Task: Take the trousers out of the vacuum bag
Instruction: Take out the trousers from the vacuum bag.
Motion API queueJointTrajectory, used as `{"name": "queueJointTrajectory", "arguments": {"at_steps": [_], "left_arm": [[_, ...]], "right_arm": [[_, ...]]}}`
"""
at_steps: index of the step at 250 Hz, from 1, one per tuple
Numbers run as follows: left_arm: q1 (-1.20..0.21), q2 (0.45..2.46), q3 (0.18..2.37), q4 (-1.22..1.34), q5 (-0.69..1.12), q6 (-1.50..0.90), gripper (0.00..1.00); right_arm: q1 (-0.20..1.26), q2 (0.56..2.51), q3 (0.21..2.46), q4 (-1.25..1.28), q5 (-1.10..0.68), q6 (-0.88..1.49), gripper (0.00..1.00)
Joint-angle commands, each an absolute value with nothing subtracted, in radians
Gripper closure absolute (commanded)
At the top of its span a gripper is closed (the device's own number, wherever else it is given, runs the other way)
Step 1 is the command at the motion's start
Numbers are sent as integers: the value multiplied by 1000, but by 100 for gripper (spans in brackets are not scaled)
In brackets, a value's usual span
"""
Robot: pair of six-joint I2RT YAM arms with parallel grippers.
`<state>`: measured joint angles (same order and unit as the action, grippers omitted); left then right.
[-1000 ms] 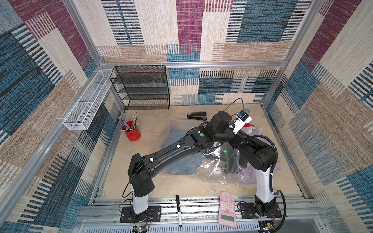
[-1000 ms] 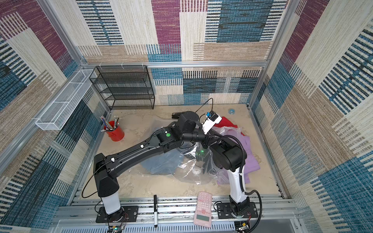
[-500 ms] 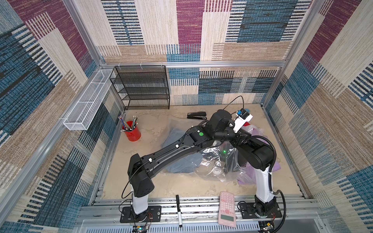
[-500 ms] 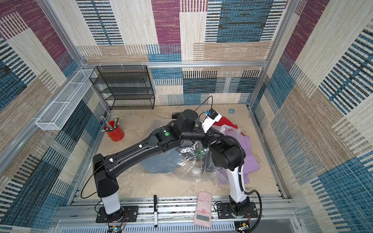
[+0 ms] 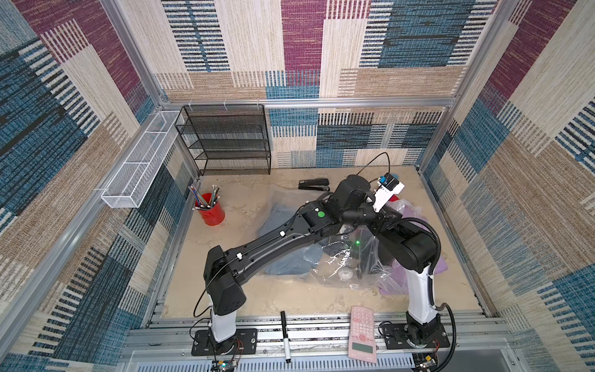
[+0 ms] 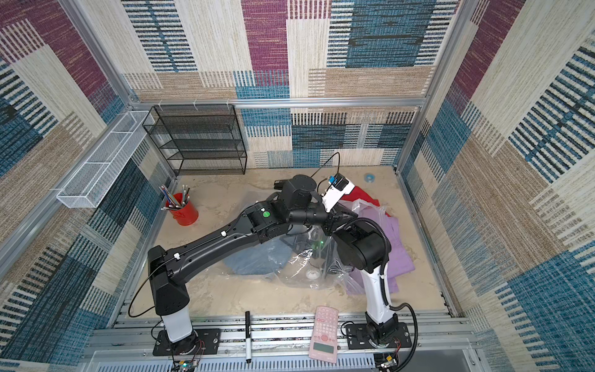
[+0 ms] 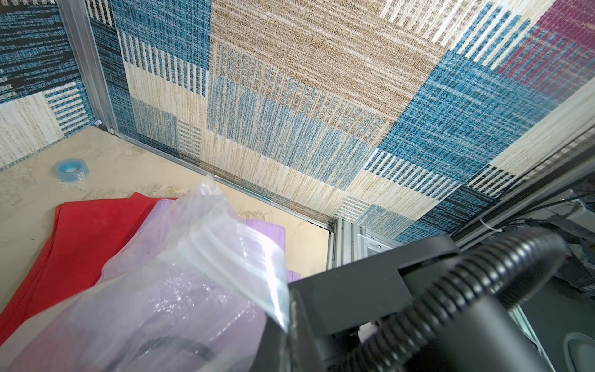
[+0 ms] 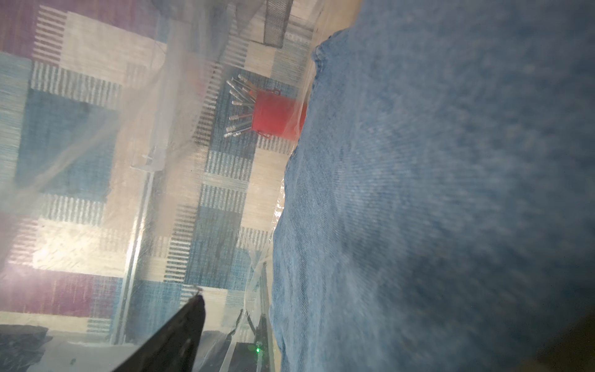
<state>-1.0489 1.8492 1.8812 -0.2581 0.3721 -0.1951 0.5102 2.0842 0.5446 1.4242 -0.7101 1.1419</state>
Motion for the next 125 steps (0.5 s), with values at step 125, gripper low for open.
{"name": "queueJointTrajectory", "arguments": {"at_steps": [125], "left_arm": [[-1075,1861,1933,-250,416,-164,100]], "right_arm": [[514,2284,682,1841,-697,1233,26]]}}
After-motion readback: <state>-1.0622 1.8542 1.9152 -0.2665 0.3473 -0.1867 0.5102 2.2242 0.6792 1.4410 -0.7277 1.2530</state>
